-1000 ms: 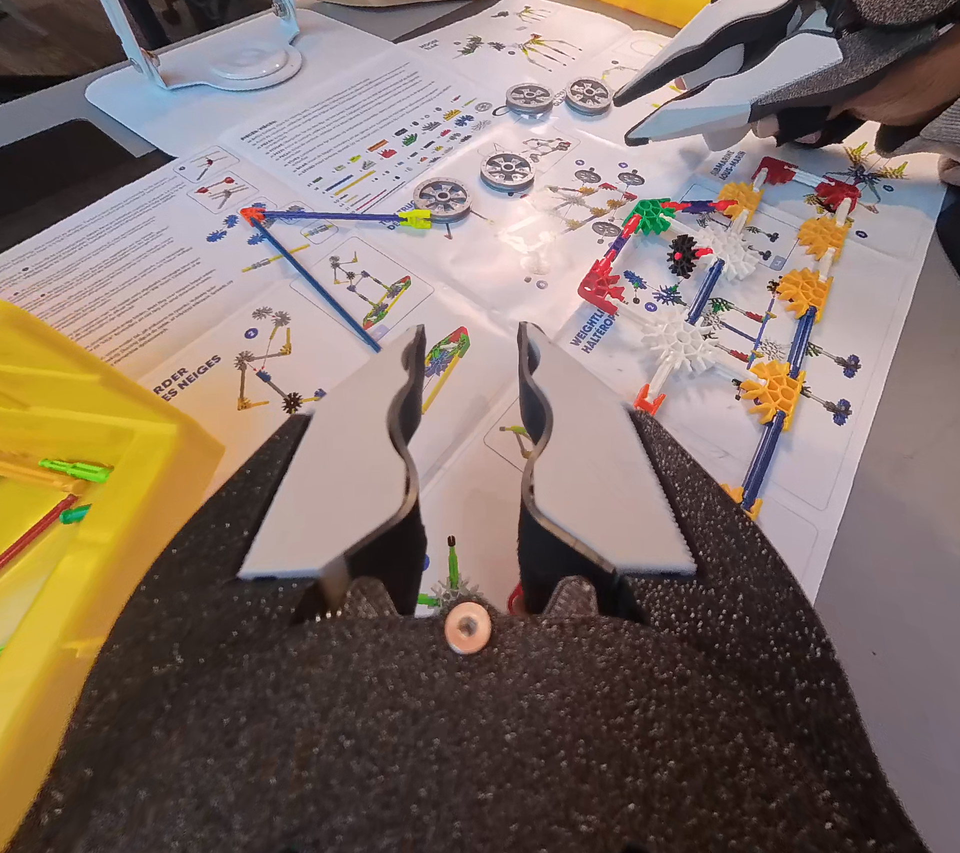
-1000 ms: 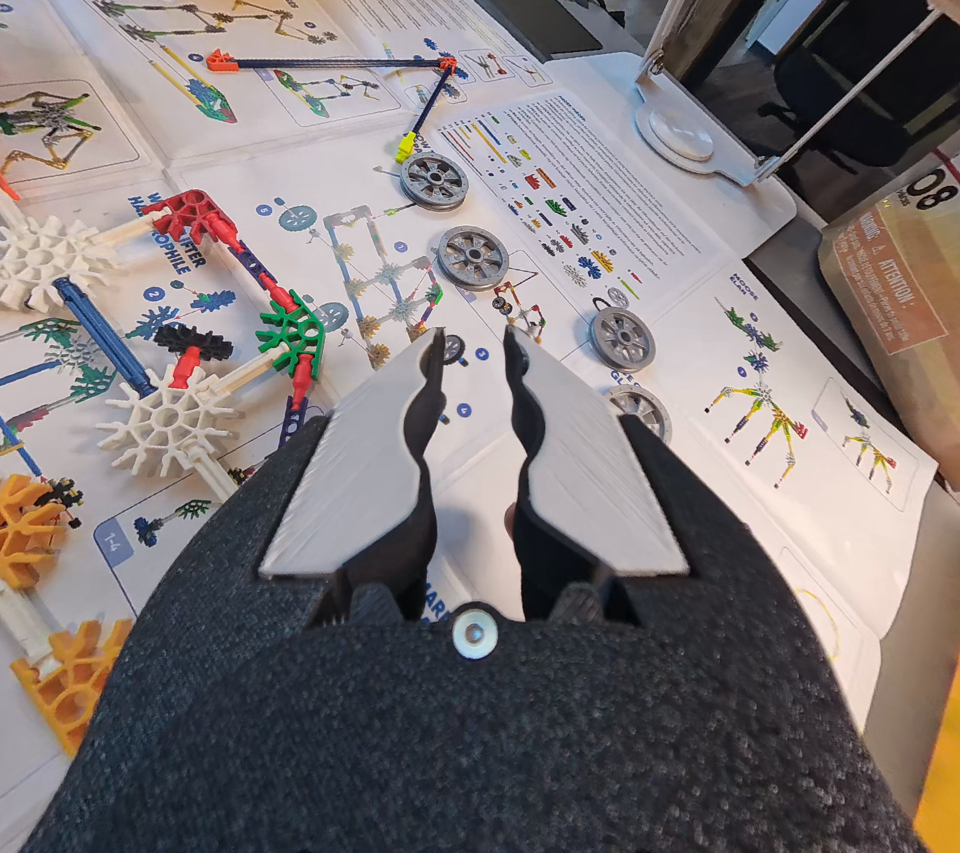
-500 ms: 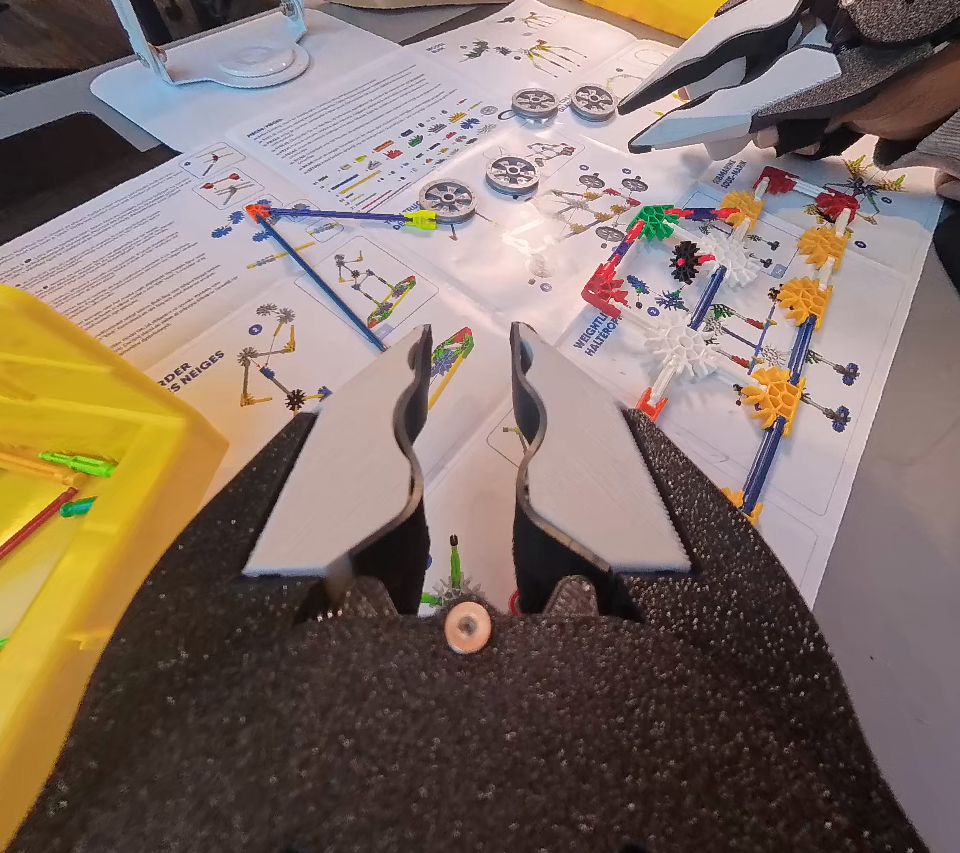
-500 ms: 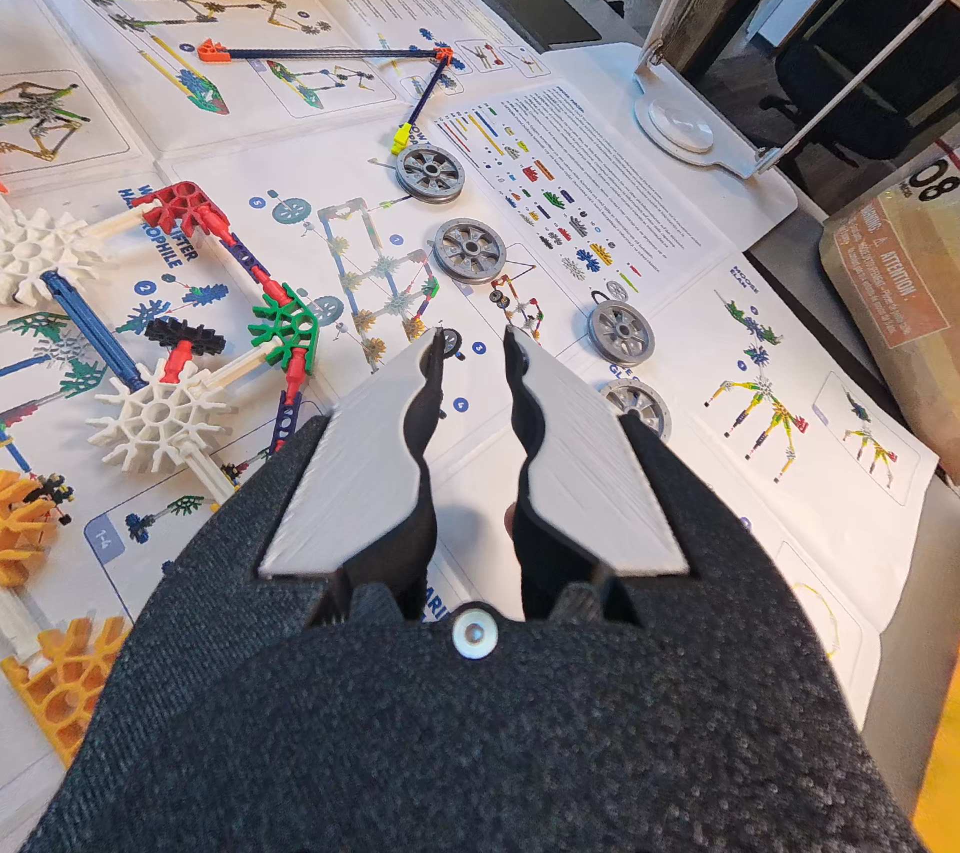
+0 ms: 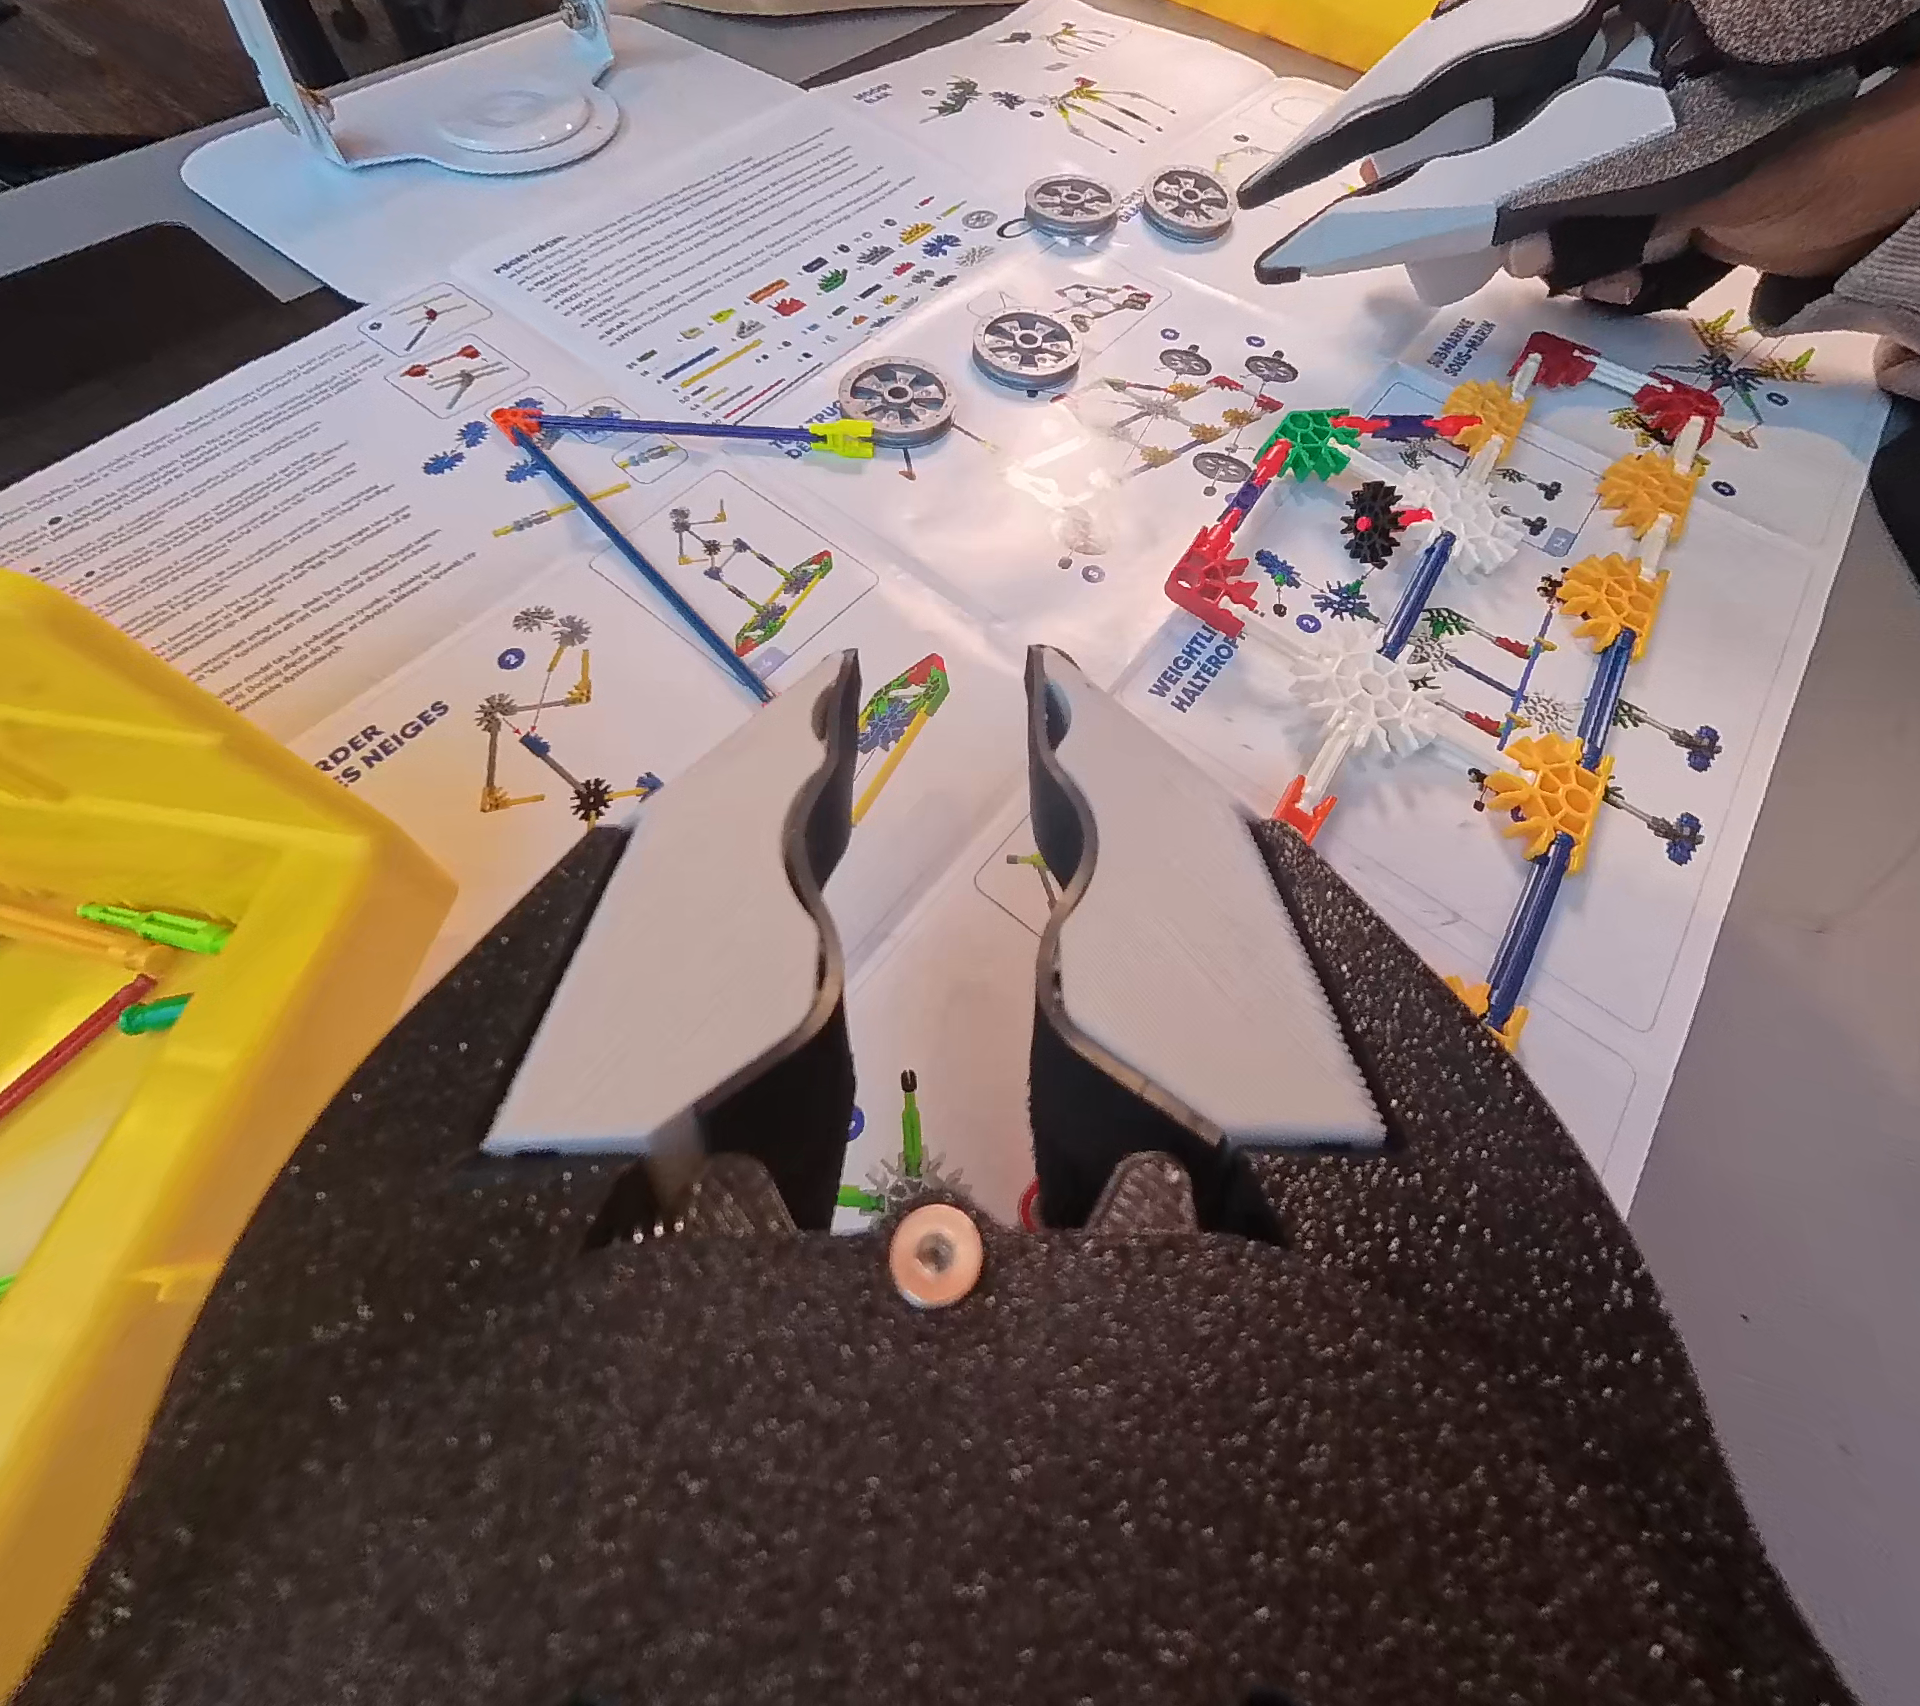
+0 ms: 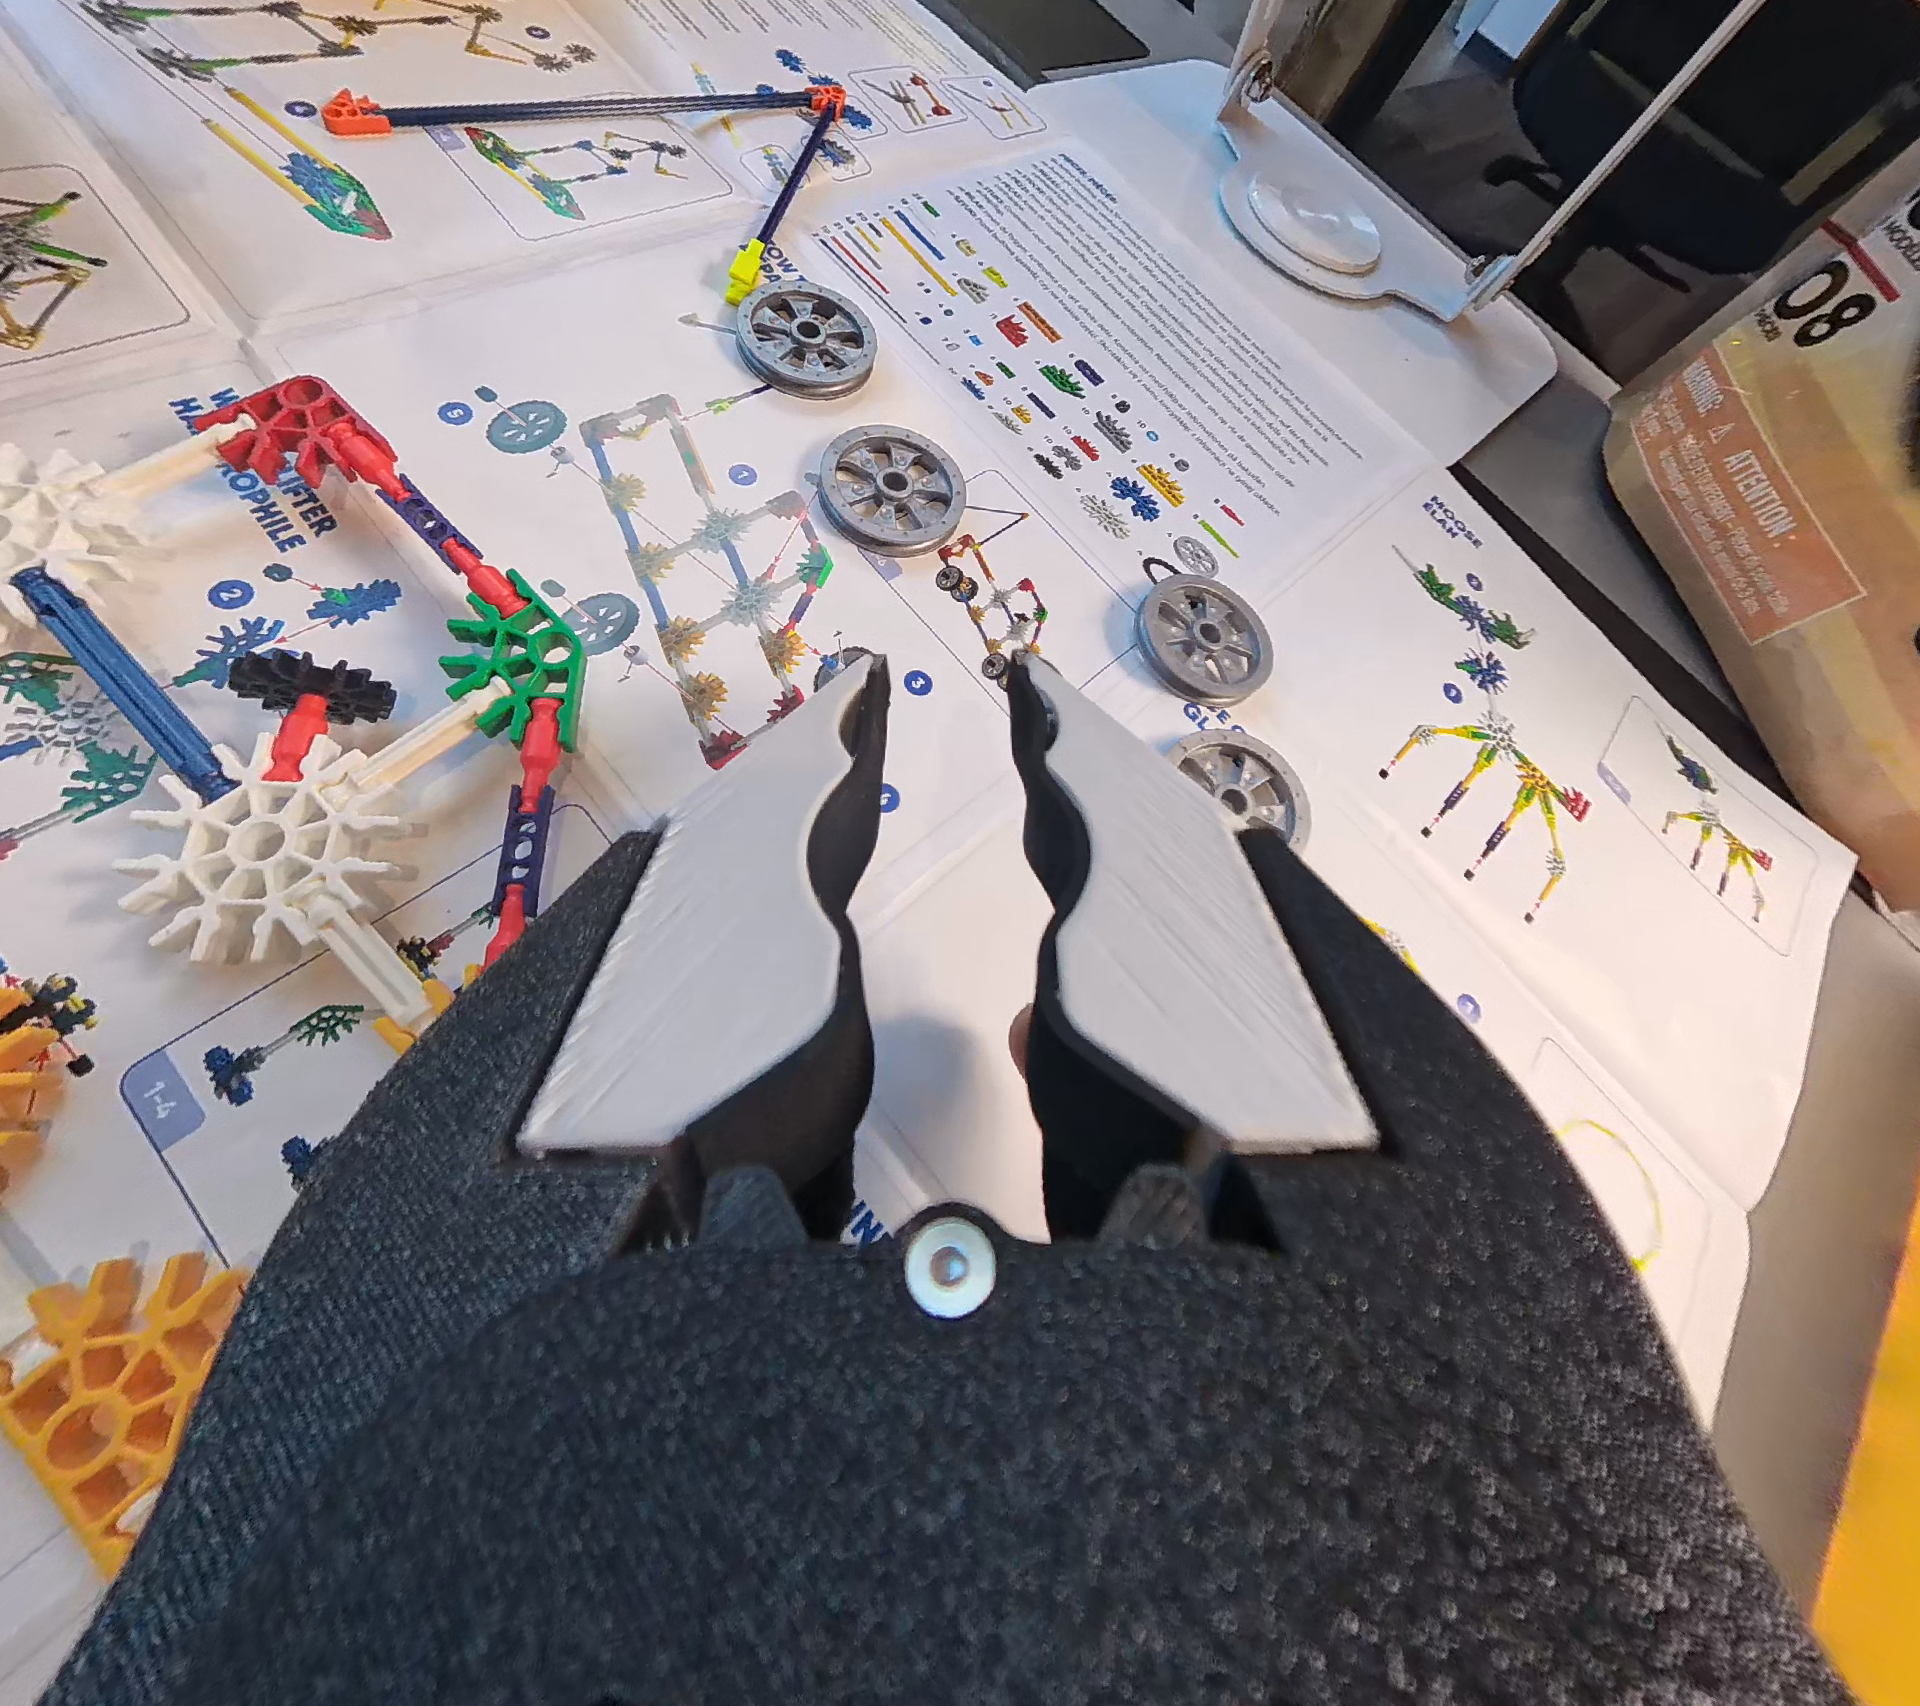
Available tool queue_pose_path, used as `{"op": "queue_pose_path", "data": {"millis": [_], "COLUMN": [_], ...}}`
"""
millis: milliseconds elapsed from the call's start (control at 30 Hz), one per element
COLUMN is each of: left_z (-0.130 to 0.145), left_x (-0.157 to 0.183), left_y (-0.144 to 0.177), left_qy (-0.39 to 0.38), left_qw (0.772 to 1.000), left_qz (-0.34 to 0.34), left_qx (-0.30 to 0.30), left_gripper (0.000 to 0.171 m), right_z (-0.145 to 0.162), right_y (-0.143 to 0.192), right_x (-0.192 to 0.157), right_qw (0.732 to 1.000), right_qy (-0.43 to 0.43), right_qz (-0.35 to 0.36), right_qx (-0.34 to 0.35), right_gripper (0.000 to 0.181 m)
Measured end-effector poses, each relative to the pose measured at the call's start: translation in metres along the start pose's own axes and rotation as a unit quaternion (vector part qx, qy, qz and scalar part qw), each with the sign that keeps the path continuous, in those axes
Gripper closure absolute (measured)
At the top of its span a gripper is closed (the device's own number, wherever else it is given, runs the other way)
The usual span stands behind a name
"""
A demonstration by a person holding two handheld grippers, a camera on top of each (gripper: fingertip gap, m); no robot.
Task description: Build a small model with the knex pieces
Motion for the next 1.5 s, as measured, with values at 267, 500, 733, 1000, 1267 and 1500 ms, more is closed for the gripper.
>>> {"op": "queue_pose_path", "data": {"millis": [267, 500, 733, 1000, 1267, 1500], "left_z": [-0.0001, 0.0001, 0.0002, 0.0, 0.0, 0.0001], "left_x": [-0.0004, -0.002, -0.0024, -0.0027, -0.0026, -0.0022], "left_y": [0.0003, 0.0002, 0.0001, 0.0003, 0.0003, 0.0002], "left_qy": [0.001, 0.004, 0.005, 0.006, 0.006, 0.005], "left_qw": [1.0, 1.0, 1.0, 1.0, 1.0, 1.0], "left_qz": [-0.002, -0.007, -0.008, -0.008, -0.008, -0.007], "left_qx": [0.001, 0.0, -0.001, 0.0, 0.0, 0.0], "left_gripper": [0.141, 0.136, 0.134, 0.134, 0.133, 0.134], "right_z": [0.0013, 0.0039, 0.0045, 0.0035, 0.0043, 0.0053], "right_y": [-0.0004, -0.0018, -0.0019, 0.0004, -0.0014, -0.0027], "right_x": [0.0007, -0.0007, -0.0007, 0.0052, 0.0001, -0.0037], "right_qw": [1.0, 1.0, 1.0, 1.0, 1.0, 1.0], "right_qy": [-0.003, 0.0, 0.0, -0.018, -0.002, 0.007], "right_qz": [0.0, -0.003, -0.003, 0.008, -0.002, -0.011], "right_qx": [-0.003, -0.013, -0.015, -0.006, -0.013, -0.019], "right_gripper": [0.159, 0.159, 0.16, 0.159, 0.16, 0.164]}}
Point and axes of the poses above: each gripper's, where its closed fingertips meet, y back along the fingers, z out of its underside, x = y × z across the jaws, the point moved 3 cm from there along y, back along the fingers, and after that the axes turned 6 degrees about -z, right-handed, at the moved point
